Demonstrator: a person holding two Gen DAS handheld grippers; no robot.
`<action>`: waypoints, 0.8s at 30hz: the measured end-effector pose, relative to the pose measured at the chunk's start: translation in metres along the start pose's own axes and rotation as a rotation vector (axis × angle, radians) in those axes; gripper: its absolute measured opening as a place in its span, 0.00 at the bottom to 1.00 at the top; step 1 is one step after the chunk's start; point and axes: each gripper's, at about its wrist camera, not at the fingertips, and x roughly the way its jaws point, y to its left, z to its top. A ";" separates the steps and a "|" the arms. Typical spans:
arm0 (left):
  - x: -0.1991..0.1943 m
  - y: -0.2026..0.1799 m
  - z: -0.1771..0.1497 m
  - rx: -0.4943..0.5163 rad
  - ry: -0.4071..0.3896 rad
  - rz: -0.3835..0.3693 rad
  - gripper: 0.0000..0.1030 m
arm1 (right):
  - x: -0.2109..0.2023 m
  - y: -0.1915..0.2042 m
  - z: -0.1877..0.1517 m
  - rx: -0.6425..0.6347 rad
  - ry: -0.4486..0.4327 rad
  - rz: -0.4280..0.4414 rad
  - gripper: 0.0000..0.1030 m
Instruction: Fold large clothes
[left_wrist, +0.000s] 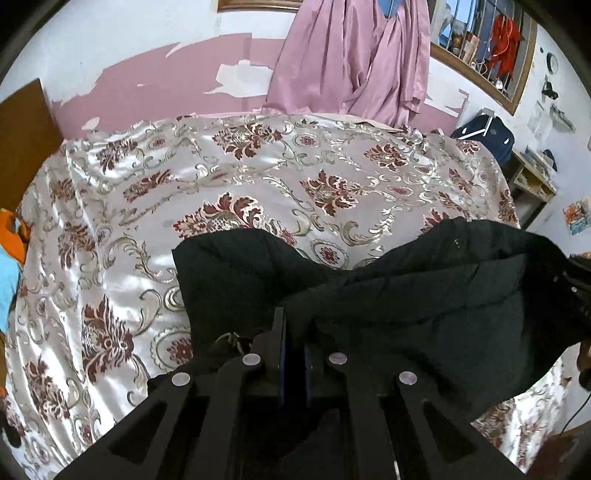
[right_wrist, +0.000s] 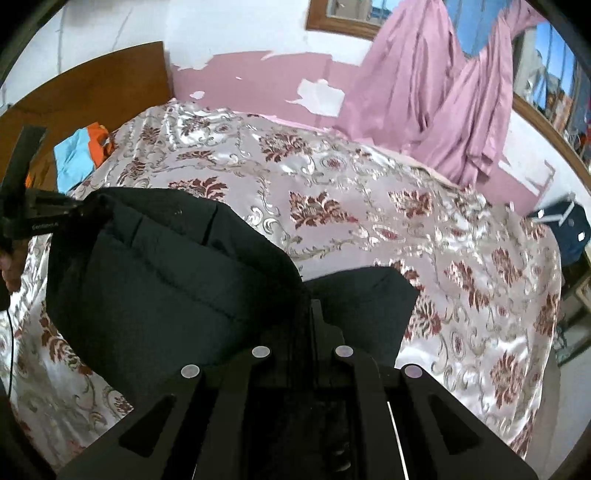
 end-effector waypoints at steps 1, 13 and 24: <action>-0.006 0.000 -0.001 -0.011 0.004 -0.009 0.07 | -0.004 -0.003 -0.001 0.026 0.010 0.006 0.05; -0.049 -0.016 -0.011 -0.027 0.065 0.076 0.07 | -0.031 -0.017 -0.008 -0.012 0.093 0.123 0.05; 0.004 0.002 0.033 0.021 0.138 0.053 0.07 | -0.001 -0.018 0.026 0.004 0.133 0.098 0.05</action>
